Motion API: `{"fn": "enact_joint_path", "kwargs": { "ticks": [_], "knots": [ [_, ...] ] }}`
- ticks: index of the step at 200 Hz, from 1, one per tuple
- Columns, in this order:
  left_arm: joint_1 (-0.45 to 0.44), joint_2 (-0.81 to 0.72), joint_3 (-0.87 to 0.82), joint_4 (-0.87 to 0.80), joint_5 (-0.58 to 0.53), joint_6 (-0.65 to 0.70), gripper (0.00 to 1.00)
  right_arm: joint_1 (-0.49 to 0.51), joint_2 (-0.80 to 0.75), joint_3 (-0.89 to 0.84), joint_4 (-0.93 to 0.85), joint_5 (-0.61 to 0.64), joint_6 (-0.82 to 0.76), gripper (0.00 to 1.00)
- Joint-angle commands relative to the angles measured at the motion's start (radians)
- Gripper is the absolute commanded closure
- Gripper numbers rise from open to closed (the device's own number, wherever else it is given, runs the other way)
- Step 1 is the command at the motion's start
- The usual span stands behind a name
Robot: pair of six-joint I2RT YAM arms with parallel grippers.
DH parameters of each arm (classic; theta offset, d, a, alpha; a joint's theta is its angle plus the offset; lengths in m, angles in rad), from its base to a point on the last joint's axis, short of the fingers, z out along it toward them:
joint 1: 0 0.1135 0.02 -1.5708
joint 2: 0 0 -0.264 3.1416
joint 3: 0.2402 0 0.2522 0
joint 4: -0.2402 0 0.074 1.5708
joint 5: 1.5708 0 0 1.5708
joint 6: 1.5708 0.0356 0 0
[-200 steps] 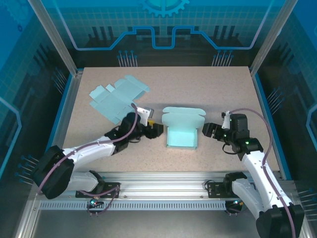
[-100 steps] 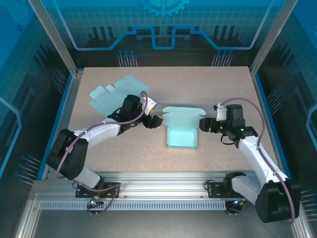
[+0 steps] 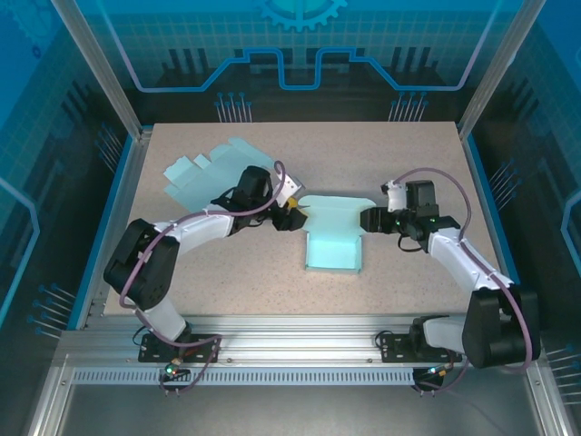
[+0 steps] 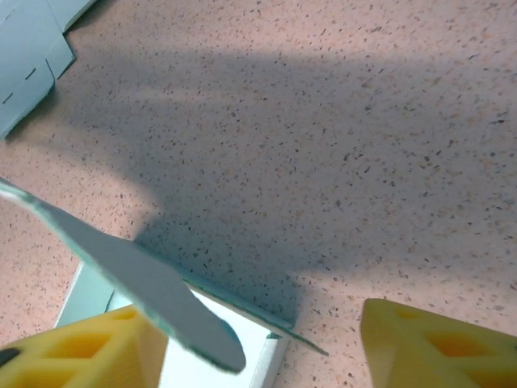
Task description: Fold the paper box
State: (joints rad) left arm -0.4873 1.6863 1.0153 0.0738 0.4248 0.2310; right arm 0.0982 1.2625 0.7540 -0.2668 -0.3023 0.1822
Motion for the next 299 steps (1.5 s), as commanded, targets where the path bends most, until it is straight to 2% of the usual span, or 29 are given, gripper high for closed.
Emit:
{"fn": "enact_joint_path", "kwargs": {
  "ticks": [1, 19, 40, 65, 74, 97, 122, 146, 164, 209, 238, 273, 299],
  "knots": [
    [-0.017, 0.021, 0.04, -0.049, 0.033, 0.031, 0.44, 0.01, 0.027, 0.034, 0.031, -0.049, -0.014, 0.42],
    [-0.022, 0.028, 0.04, -0.059, 0.024, 0.029, 0.52, 0.019, 0.034, 0.034, 0.035, -0.047, -0.017, 0.48],
    [-0.037, 0.037, 0.049, -0.073, -0.003, 0.024, 0.66, 0.029, 0.029, 0.023, 0.046, -0.035, -0.012, 0.59],
    [-0.063, 0.047, 0.061, -0.074, -0.099, -0.004, 0.83, 0.057, 0.016, 0.008, 0.062, 0.008, 0.004, 0.73],
    [-0.069, 0.048, 0.065, -0.071, -0.136, -0.028, 0.87, 0.071, 0.009, 0.004, 0.064, 0.032, 0.01, 0.75],
    [-0.087, 0.03, 0.057, -0.041, -0.199, -0.096, 0.92, 0.113, -0.005, -0.005, 0.067, 0.102, 0.019, 0.84],
    [-0.109, 0.005, 0.045, -0.018, -0.276, -0.159, 0.97, 0.175, -0.015, -0.005, 0.066, 0.199, 0.031, 0.89],
    [-0.125, -0.022, 0.03, 0.007, -0.346, -0.229, 0.97, 0.239, -0.024, -0.001, 0.074, 0.306, 0.057, 0.99],
    [-0.132, -0.044, 0.021, 0.041, -0.4, -0.309, 0.96, 0.3, -0.03, 0.006, 0.102, 0.381, 0.066, 1.0],
    [-0.142, -0.076, 0.038, 0.084, -0.435, -0.477, 0.93, 0.41, 0.007, 0.072, 0.173, 0.566, 0.071, 1.0],
    [-0.157, -0.05, 0.041, 0.138, -0.499, -0.529, 0.93, 0.447, 0.085, 0.117, 0.243, 0.641, 0.084, 1.0],
    [-0.187, 0.0, 0.043, 0.228, -0.652, -0.55, 0.92, 0.486, 0.205, 0.19, 0.307, 0.718, 0.113, 1.0],
    [-0.207, 0.034, 0.053, 0.228, -0.726, -0.562, 0.9, 0.514, 0.263, 0.222, 0.341, 0.751, 0.136, 0.99]
  ]
}}
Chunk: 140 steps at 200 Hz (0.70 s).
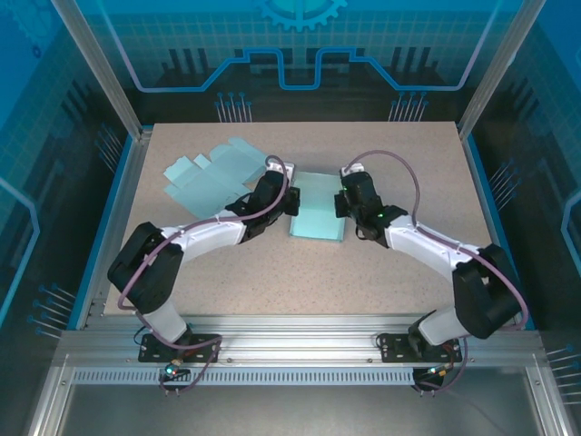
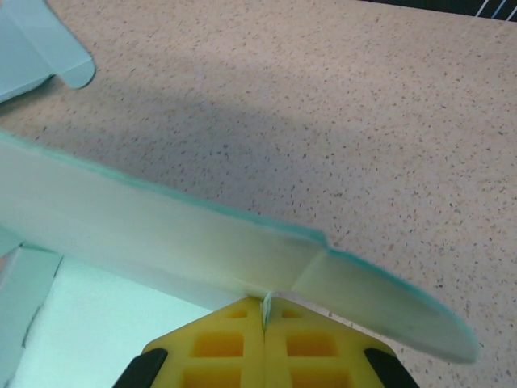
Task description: Fold the paper box
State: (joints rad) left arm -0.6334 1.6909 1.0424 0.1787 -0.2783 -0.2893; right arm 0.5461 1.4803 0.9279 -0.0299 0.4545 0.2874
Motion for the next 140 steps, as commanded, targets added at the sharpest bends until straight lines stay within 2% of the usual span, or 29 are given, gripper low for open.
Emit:
{"fn": "enact_joint_path", "kwargs": {
  "ticks": [1, 36, 140],
  "knots": [
    [-0.062, 0.03, 0.025, 0.123, -0.025, -0.042, 0.9, 0.067, 0.047, 0.049, 0.106, -0.005, 0.032, 0.99],
    [-0.093, 0.035, -0.027, 0.168, -0.075, -0.085, 0.89, 0.1, 0.072, 0.026, 0.153, 0.018, 0.066, 0.97],
    [-0.147, 0.005, -0.176, 0.244, -0.092, -0.196, 0.88, 0.223, 0.04, -0.145, 0.245, 0.146, 0.181, 0.96]
  ]
}}
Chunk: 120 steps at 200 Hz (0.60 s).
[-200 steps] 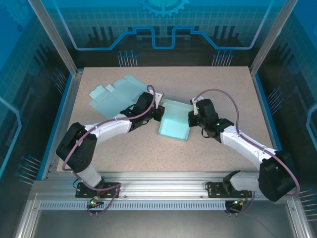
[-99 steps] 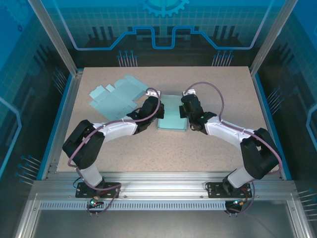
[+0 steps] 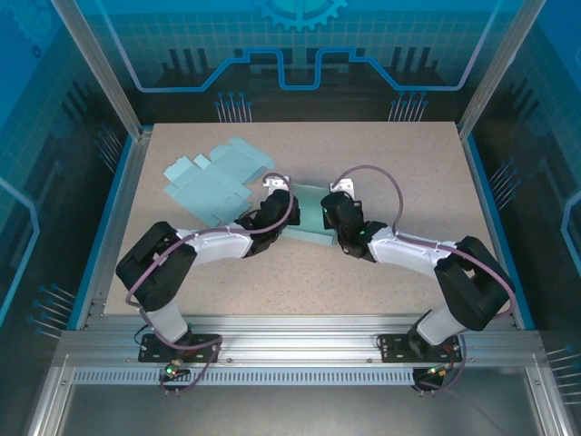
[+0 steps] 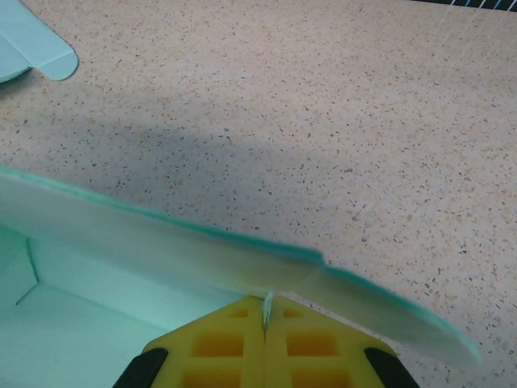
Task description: Fold the paper box
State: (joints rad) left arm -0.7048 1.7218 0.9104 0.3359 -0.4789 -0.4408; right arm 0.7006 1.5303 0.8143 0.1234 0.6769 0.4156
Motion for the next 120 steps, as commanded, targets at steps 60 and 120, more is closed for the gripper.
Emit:
{"fn": "enact_joint_path", "kwargs": {
  "ticks": [60, 120],
  "knots": [
    [-0.09, -0.051, -0.135, 0.192, 0.073, -0.012, 0.9, 0.076, -0.019, 0.012, 0.072, -0.073, 0.063, 0.96],
    [-0.134, 0.026, -0.195, 0.389, 0.015, 0.034, 0.92, 0.077, 0.026, 0.06, 0.098, -0.062, 0.113, 0.95]
  ]
}}
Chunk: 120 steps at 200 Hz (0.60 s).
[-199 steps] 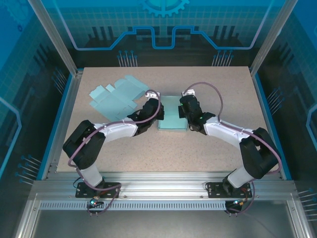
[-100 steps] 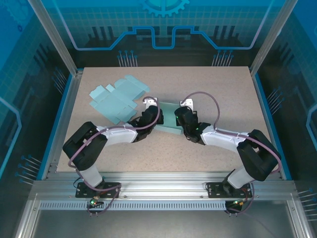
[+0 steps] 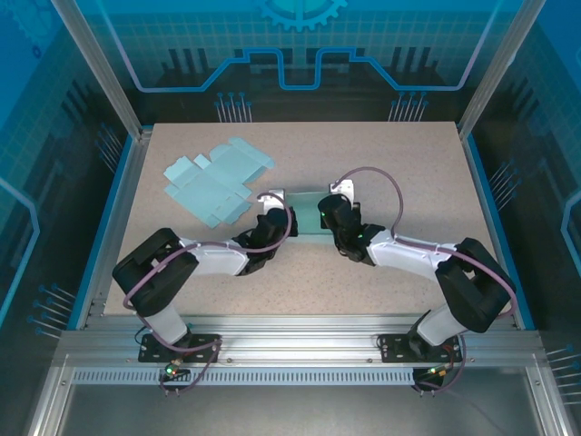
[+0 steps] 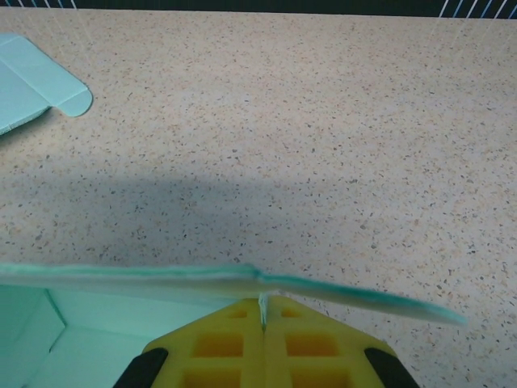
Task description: Fold the paper box
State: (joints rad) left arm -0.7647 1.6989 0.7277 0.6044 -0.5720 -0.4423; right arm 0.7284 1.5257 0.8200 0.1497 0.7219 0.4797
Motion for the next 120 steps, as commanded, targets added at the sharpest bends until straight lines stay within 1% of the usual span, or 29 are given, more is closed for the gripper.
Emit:
{"fn": "enact_joint_path", "kwargs": {
  "ticks": [1, 54, 92, 96, 120],
  "knots": [
    [-0.074, 0.05, -0.012, 0.122, 0.107, 0.037, 0.92, 0.049, 0.032, 0.054, 0.072, -0.107, 0.05, 0.95],
    [-0.088, 0.072, -0.007, 0.148, 0.086, 0.059, 0.92, 0.047, 0.064, 0.053, 0.079, -0.116, 0.074, 0.95],
    [-0.088, 0.043, -0.044, 0.162, 0.089, 0.066, 0.9, 0.049, 0.014, -0.078, 0.115, -0.129, 0.09, 0.95],
    [-0.088, 0.041, -0.049, 0.162, 0.09, 0.066, 0.9, 0.048, 0.007, -0.093, 0.145, -0.132, 0.089, 0.95],
    [-0.088, 0.027, -0.086, 0.168, 0.095, 0.062, 0.9, 0.057, -0.024, -0.183, 0.185, -0.154, 0.084, 0.95]
  ]
}}
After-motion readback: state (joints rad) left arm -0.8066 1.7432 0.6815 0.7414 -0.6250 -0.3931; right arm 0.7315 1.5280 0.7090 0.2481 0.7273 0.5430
